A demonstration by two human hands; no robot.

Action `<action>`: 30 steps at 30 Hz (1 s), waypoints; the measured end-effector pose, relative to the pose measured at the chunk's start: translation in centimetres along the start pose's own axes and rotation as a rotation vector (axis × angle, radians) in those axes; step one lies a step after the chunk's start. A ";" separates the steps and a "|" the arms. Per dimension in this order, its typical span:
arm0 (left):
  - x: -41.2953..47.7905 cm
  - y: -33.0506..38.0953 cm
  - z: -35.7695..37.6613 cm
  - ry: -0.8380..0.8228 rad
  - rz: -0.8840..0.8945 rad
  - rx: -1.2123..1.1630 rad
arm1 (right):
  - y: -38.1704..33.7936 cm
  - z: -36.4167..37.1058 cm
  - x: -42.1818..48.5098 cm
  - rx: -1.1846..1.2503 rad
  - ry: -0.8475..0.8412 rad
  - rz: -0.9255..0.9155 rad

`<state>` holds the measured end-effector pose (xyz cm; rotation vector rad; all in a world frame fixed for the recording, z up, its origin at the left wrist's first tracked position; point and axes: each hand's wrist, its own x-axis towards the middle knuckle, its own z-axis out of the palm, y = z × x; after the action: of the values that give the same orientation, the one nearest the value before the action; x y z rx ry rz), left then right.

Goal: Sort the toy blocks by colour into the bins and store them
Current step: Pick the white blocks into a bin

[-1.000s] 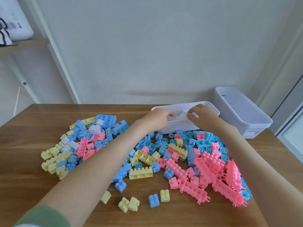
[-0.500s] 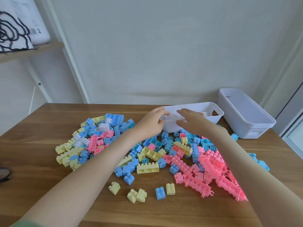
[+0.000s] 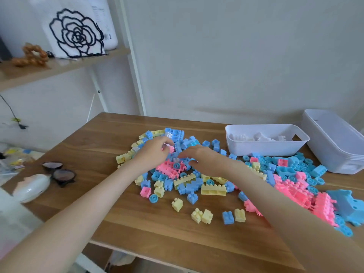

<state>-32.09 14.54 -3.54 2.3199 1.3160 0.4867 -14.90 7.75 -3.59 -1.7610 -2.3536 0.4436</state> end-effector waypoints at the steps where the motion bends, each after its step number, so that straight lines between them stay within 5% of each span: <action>1: -0.3 -0.7 -0.4 0.020 -0.019 -0.005 | -0.3 0.5 0.5 0.007 -0.019 -0.002; 9: -1.2 -6.6 -2.7 0.079 -0.153 0.072 | -1.2 1.9 3.3 -0.075 -0.035 0.049; 15: -0.9 -8.7 -3.9 0.317 -0.291 0.022 | -1.0 1.2 4.7 -0.094 -0.076 0.109; 21: -0.1 -9.0 -3.6 0.070 -0.280 0.161 | -0.2 1.0 4.9 -0.212 -0.044 0.079; 30: 0.9 -9.2 -3.1 0.042 -0.221 0.114 | -0.4 1.1 5.1 -0.245 -0.080 0.021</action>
<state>-39.80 20.10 -5.61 2.2274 1.6360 0.3998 -17.12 12.42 -4.71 -1.9051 -2.5411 0.2406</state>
